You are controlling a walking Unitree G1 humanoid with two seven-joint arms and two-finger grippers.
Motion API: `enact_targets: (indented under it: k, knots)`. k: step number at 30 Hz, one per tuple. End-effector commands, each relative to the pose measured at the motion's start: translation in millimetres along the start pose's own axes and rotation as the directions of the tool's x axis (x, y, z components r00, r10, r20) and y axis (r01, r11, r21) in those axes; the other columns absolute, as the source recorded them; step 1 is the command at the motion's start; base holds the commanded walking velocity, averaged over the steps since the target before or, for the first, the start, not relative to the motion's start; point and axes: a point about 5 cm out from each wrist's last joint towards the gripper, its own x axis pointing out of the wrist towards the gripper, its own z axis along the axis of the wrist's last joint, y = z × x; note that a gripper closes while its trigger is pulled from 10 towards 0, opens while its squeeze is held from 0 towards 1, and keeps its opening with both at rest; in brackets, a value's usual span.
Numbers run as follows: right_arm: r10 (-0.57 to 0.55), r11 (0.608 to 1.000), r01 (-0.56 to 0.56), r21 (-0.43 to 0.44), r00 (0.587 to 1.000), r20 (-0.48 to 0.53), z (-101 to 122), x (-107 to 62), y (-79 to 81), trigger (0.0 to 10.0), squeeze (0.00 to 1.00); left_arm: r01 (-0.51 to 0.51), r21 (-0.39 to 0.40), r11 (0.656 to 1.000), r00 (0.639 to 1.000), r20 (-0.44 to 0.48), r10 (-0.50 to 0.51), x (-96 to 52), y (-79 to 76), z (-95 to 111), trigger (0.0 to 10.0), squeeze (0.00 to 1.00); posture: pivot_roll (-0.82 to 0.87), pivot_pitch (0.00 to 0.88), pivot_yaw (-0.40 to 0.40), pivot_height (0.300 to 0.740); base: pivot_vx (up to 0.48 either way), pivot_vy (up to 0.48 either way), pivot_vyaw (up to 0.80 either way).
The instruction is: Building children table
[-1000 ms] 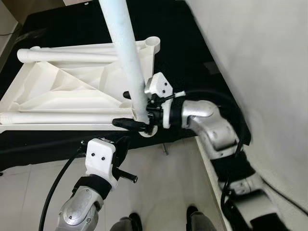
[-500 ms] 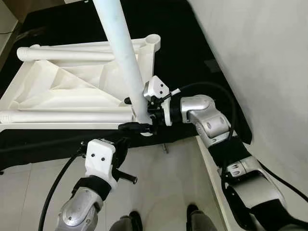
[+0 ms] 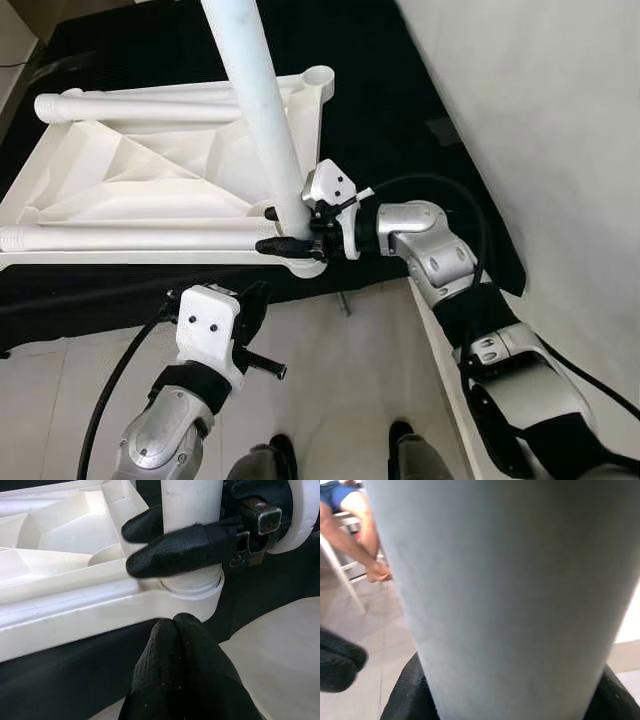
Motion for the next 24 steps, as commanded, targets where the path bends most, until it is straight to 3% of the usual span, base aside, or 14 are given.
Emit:
enact_targets:
  k: [1, 3, 4, 5, 6, 7, 8, 10, 12, 14, 18, 19, 23, 24]
  knots:
    - [-0.103, 0.99, 0.1, 0.095, 0.994, 0.028, -6, -6.2, -4.9, 0.0, 0.0, -0.008, 0.004, 1.0, 0.999, -0.044, 0.009, -2.6, 4.1, -7, 10.0, 0.0, 0.04, 0.352, 0.111, 0.74, 0.0, 0.0, 0.0]
    - [-0.17, 0.979, 0.167, 0.114, 0.985, 0.021, -8, -9.2, -4.7, 0.0, 0.0, -0.01, 0.004, 1.0, 0.999, -0.044, 0.01, -2.5, 4.5, -8, 10.0, 0.0, 0.04, 0.349, 0.107, 0.74, 0.0, 0.0, 0.0]
    - [-0.324, 0.937, 0.321, 0.137, 0.946, -0.003, -13, -10.7, -3.6, 0.0, 0.0, -0.011, 0.005, 1.0, 0.999, -0.044, 0.011, -2.5, 5.0, -8, 10.0, 0.0, 0.04, 0.346, 0.103, 0.74, 0.0, 0.0, 0.0]
    - [-0.543, 0.816, 0.547, 0.19, 0.836, -0.075, -21, -15.1, -3.9, 0.0, 0.0, -0.011, 0.006, 1.0, 0.999, -0.045, 0.011, -2.5, 5.3, -8, 10.0, 0.0, 0.04, 0.346, 0.103, 0.74, 0.0, 0.0, 0.0]
    - [-0.672, 0.697, 0.685, 0.212, 0.727, -0.142, -28, -20.7, -3.3, 0.0, 0.0, -0.01, 0.006, 1.0, 0.999, -0.045, 0.011, -2.5, 5.4, -8, 10.0, 0.0, 0.04, 0.346, 0.103, 0.74, 0.0, 0.0, 0.0]
    - [-0.704, 0.654, 0.725, 0.215, 0.688, -0.177, -34, -15.3, 21.7, 0.0, 0.0, -0.012, 0.006, 1.0, 0.999, -0.043, 0.012, -2.5, 5.7, -8, 10.0, 0.0, 0.03, 0.342, 0.103, 0.74, 0.0, 0.0, 0.0]
    - [-0.704, 0.654, 0.725, 0.215, 0.688, -0.177, -34, -15.3, 21.7, 0.0, 0.0, -0.012, 0.006, 1.0, 0.999, -0.043, 0.012, -2.5, 5.7, -8, 10.0, 0.0, 0.03, 0.342, 0.103, 0.74, 0.0, 0.0, 0.0]
    - [-0.697, 0.652, 0.718, 0.244, 0.694, -0.181, -35, -2.4, 54.6, 0.0, 0.0, -0.014, 0.006, 1.0, 0.999, -0.041, 0.014, -2.1, 5.8, -8, 10.0, 0.0, 0.03, 0.342, 0.111, 0.74, 0.0, 0.0, 0.0]
    - [-0.692, 0.653, 0.712, 0.259, 0.7, -0.179, -34, 3.8, 62.7, 0.0, 0.0, -0.014, 0.007, 1.0, 0.999, -0.041, 0.015, -1.8, 5.6, -8, 10.0, 0.0, 0.03, 0.342, 0.111, 0.74, 0.0, 0.0, 0.0]
    - [-0.69, 0.655, 0.709, 0.261, 0.702, -0.175, -33, 8.6, 62.4, 0.0, 0.0, -0.015, 0.008, 1.0, 0.999, -0.041, 0.015, -1.1, 5.1, -8, 10.0, 0.0, 0.03, 0.334, 0.109, 0.74, 0.0, 0.0, 0.0]
    - [-0.645, 0.708, 0.656, 0.263, 0.751, -0.14, -25, 22.8, 58.5, 0.0, 0.0, -0.014, 0.007, 1.0, 0.999, -0.042, 0.015, -0.9, 4.5, -9, 10.0, 0.0, 0.03, 0.327, 0.101, 0.74, 0.0, 0.0, 0.0]
    - [-0.6, 0.75, 0.605, 0.267, 0.792, -0.112, -21, 27.8, 58.9, 10.0, 0.0, -0.015, 0.006, 1.0, 0.999, -0.042, 0.015, -1.1, 4.4, -9, 10.0, 0.0, 0.03, 0.329, 0.096, 0.74, 0.0, 0.0, 0.0]
    - [-0.517, 0.813, 0.51, 0.279, 0.854, -0.054, -13, 32.8, 61.9, 10.0, 0.0, -0.019, 0.004, 1.0, 0.999, -0.04, 0.019, -1.4, 4.4, -9, 10.0, 0.0, 0.03, 0.327, 0.093, 0.74, 0.0, 0.0, 0.0]
    - [-0.443, 0.855, 0.422, 0.3, 0.897, 0.001, -5, 35.1, 64.8, 10.0, 1.0, -0.021, 0.003, 1.0, 0.999, -0.039, 0.021, -1.4, 4.4, -9, 10.0, 0.0, 0.03, 0.328, 0.092, 0.74, 0.0, 0.0, 0.0]
